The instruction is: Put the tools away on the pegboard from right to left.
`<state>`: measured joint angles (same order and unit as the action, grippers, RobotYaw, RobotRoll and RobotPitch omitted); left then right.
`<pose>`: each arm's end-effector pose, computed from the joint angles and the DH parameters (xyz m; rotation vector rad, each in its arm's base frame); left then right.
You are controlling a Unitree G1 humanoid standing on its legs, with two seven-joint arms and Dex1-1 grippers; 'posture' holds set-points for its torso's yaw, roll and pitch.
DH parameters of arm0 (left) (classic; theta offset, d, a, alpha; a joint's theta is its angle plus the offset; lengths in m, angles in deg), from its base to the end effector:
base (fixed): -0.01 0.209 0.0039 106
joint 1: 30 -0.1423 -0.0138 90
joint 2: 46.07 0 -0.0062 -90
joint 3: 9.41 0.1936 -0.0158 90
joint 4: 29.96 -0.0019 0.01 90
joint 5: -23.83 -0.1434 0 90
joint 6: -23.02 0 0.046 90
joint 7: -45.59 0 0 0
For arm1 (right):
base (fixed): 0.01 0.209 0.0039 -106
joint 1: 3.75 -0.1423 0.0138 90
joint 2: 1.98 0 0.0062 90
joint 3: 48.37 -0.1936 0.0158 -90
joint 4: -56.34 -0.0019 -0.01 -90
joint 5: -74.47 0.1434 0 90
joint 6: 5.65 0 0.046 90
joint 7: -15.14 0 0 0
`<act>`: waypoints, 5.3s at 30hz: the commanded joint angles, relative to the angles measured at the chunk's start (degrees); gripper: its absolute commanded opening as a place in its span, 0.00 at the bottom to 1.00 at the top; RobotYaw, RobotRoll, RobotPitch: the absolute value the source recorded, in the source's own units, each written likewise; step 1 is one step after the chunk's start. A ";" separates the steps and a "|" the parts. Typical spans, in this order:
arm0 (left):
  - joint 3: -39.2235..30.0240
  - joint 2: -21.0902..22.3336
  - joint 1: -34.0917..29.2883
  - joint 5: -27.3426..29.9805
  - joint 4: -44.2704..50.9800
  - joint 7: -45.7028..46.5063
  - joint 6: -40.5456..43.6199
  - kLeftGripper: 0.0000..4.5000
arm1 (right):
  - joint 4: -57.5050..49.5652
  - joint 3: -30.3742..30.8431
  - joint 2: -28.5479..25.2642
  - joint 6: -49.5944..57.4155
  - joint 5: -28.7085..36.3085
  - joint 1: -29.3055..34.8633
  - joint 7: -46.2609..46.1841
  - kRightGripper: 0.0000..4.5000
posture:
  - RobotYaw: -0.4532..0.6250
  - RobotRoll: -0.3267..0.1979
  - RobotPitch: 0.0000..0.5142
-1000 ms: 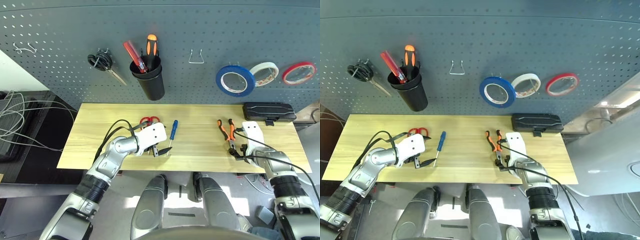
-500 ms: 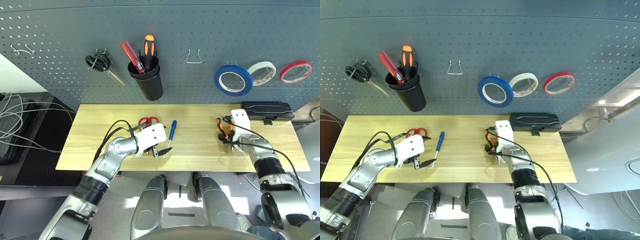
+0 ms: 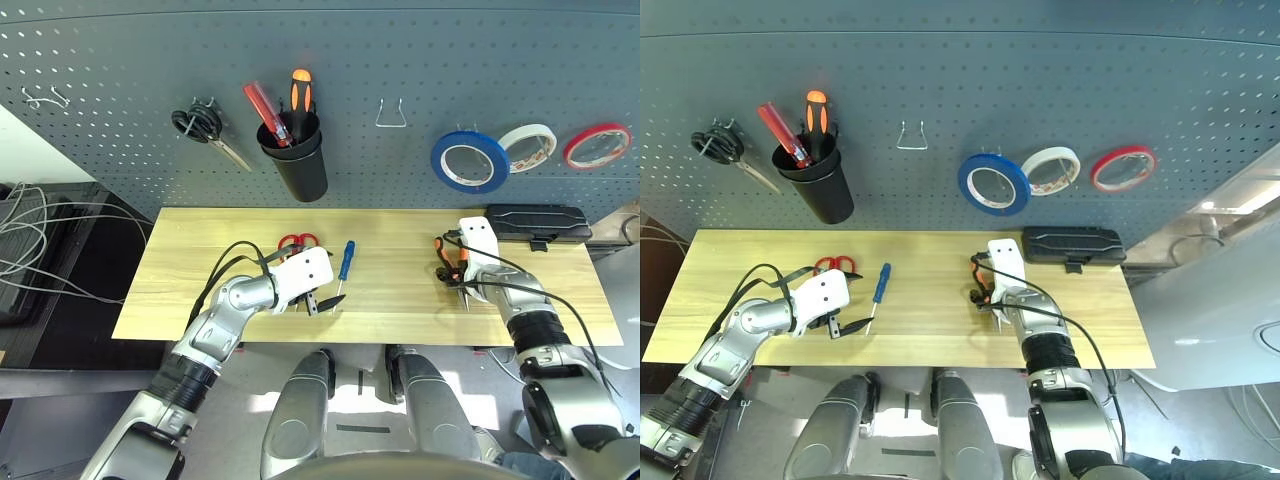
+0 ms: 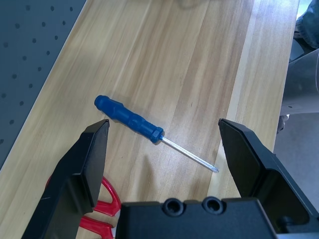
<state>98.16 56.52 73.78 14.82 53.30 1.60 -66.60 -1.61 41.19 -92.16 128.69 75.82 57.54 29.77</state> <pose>0.2508 0.1874 0.0622 0.7060 0.2102 -1.0034 0.2909 -0.2083 0.0330 -0.1289 0.8495 0.1246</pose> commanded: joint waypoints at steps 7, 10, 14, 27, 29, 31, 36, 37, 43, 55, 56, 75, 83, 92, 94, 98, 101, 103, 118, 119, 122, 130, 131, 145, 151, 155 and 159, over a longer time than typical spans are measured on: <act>0.41 -0.12 -0.50 0.05 -0.36 -0.29 0.20 1.00 | -12.01 2.86 -1.88 3.24 0.62 5.91 4.10 0.42 | 0.45 0.62 0.54; 0.05 0.23 -0.72 0.22 -0.09 -0.32 0.12 1.00 | -20.42 4.87 -3.91 4.97 1.86 6.61 8.69 0.42 | 0.45 0.62 0.54; -0.48 0.85 -1.61 0.49 0.20 -0.28 -0.29 1.00 | -25.48 8.88 -3.60 9.96 4.52 -2.53 15.37 0.42 | 0.44 0.62 0.54; -2.66 1.28 -0.37 2.85 -2.24 -0.61 -3.88 1.00 | -49.71 8.60 -5.40 6.36 12.44 -3.32 22.30 0.42 | 0.43 0.62 0.52; -3.20 0.88 0.13 3.84 -2.74 -0.33 -5.18 1.00 | -49.47 8.33 -5.42 4.21 12.43 -4.04 22.06 0.42 | 0.43 0.62 0.52; -3.38 0.77 0.38 4.16 -3.17 -0.34 -6.43 1.00 | -49.73 7.86 -5.80 2.74 12.61 -4.35 22.04 0.42 | 0.43 0.62 0.52; -4.26 0.60 0.80 5.59 -3.58 -0.27 -8.16 1.00 | -54.60 6.16 -8.15 0.38 14.58 -4.01 23.75 0.42 | 0.42 0.62 0.52; -4.37 0.62 0.94 5.70 -3.75 -0.29 -8.48 1.00 | -55.84 5.62 -8.09 0.47 15.46 -4.31 23.82 0.42 | 0.42 0.62 0.52; -5.71 -1.19 2.11 9.22 -3.82 -0.63 -11.51 1.00 | -57.26 2.82 -4.18 -4.30 17.15 -7.92 20.43 0.42 | 0.42 0.62 0.51; -11.47 -7.88 5.51 17.07 2.01 2.94 -16.54 1.00 | -42.63 3.51 4.38 -25.58 11.16 -20.08 13.60 0.42 | 0.44 0.62 0.48; -11.86 -8.05 5.86 17.09 2.16 3.47 -16.56 1.00 | -41.37 3.80 4.82 -27.24 10.39 -20.59 13.35 0.42 | 0.44 0.62 0.48; -12.17 -7.62 6.37 17.15 4.27 4.55 -15.07 1.00 | -27.70 5.15 7.56 -47.10 2.07 -19.45 8.17 0.42 | 0.47 0.62 0.49; -11.97 -7.40 6.53 16.83 3.47 4.51 -15.55 1.00 | -28.65 5.58 5.72 -48.02 0.70 -17.28 7.71 0.42 | 0.46 0.62 0.49; -11.86 -7.37 7.24 16.67 3.07 4.45 -15.33 1.00 | -22.28 5.54 5.17 -52.01 -0.91 -17.12 7.28 0.42 | 0.47 0.62 0.50; -11.90 -7.26 7.09 16.71 3.21 4.41 -15.22 1.00 | -20.93 5.60 5.22 -52.96 -1.22 -17.09 7.08 0.42 | 0.47 0.62 0.51; -11.93 -7.09 6.88 16.64 3.50 4.51 -15.06 1.00 | -17.21 5.65 5.63 -55.33 -1.94 -16.74 6.45 0.42 | 0.47 0.62 0.51; -11.78 -7.04 6.75 16.57 3.77 4.59 -14.96 1.00 | -14.50 5.66 6.27 -56.52 -2.16 -17.02 5.87 0.42 | 0.47 0.62 0.51; -11.58 -7.02 6.83 16.37 3.78 4.56 -14.97 1.00 | -13.59 5.72 6.50 -56.48 -2.15 -17.06 5.86 0.42 | 0.47 0.62 0.51; -9.51 -4.61 4.88 13.95 3.23 2.64 -14.36 1.00 | -48.68 3.81 -1.22 -39.39 4.88 4.38 11.46 0.99 | 0.45 0.62 0.52; -9.19 -4.50 4.78 13.70 2.71 2.57 -14.00 1.00 | -49.58 4.11 -2.47 -38.65 5.33 6.42 12.77 0.99 | 0.45 0.62 0.52; -7.60 -4.32 4.81 12.16 0.49 2.14 -12.06 1.00 | -49.36 5.98 -6.71 -36.67 5.36 12.67 17.02 0.99 | 0.44 0.62 0.51; -2.92 -5.73 5.51 5.91 -8.50 3.88 0.20 1.00 | -34.76 2.42 -7.38 -20.01 10.98 15.12 18.80 0.99 | 0.44 0.62 0.51; -2.51 -5.96 5.71 5.25 -9.45 4.17 1.60 1.00 | -33.29 1.58 -7.00 -17.39 12.53 14.47 18.97 0.99 | 0.44 0.62 0.51; -4.58 -19.70 14.78 5.46 -28.69 13.48 18.11 1.00 | -25.15 1.95 -5.46 -8.83 14.33 9.74 20.85 0.99 | 0.43 0.62 0.54; -4.71 -22.72 17.93 3.94 -37.00 18.33 18.13 1.00 | -28.08 3.40 -5.66 -8.74 13.19 10.35 20.25 0.99 | 0.40 0.62 0.55; -4.20 -23.93 20.44 1.55 -45.22 24.14 16.45 0.86 | -33.84 3.63 -4.44 -5.11 14.10 10.10 18.59 1.00 | 0.34 0.62 0.55; -5.38 -25.34 22.43 1.74 -51.74 26.00 14.97 0.57 | -37.78 3.63 -4.83 -2.17 14.88 9.86 18.37 1.00 | 0.32 0.62 0.55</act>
<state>92.90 31.68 97.42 16.91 5.04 27.19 -51.88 -38.11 44.30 -96.75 125.01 90.15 66.92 48.25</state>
